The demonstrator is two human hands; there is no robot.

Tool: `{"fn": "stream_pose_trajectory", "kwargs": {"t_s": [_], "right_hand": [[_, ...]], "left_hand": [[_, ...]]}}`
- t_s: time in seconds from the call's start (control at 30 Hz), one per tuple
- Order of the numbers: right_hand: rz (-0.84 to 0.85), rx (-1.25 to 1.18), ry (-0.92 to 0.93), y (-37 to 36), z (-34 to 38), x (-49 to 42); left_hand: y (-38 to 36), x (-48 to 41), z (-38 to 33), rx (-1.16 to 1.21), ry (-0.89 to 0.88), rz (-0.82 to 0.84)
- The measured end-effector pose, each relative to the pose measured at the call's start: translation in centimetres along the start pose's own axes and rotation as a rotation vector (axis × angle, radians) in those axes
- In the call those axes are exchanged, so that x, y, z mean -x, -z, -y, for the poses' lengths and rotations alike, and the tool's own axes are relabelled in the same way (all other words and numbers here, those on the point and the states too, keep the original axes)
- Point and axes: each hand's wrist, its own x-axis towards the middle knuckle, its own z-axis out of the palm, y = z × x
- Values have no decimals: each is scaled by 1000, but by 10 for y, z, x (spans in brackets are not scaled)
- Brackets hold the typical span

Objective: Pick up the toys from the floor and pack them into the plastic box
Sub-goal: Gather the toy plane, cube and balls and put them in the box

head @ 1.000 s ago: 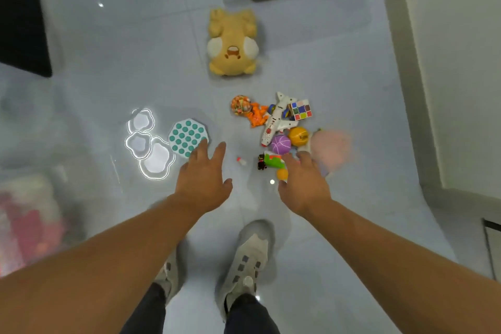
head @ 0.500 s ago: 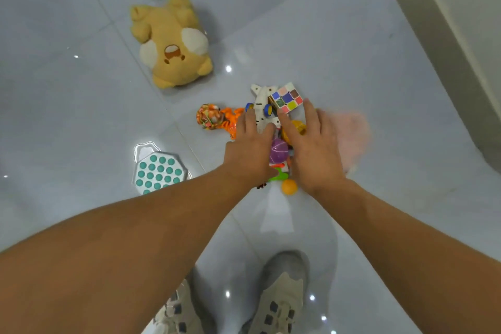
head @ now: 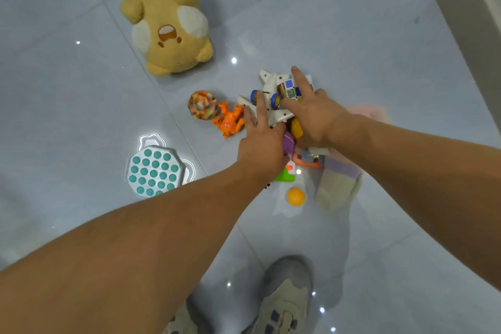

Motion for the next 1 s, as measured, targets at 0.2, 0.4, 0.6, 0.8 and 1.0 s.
{"fn": "stream_pose_trajectory", "kwargs": {"t_s": [0.2, 0.4, 0.6, 0.8, 1.0], "right_hand": [[-89, -61, -10, -15, -6, -3], [-120, -124, -29, -8, 1, 10], [-151, -157, -18, 21, 17, 52], [-141, -150, -50, 75, 71, 120], [-66, -162, 126, 122, 186, 180]], "left_hand": [[1, -1, 1, -34, -21, 28], [8, 3, -1, -49, -45, 23], [40, 37, -8, 67, -106, 24], [118, 131, 8, 64, 45, 10], [199, 259, 58, 149, 293, -98]]}}
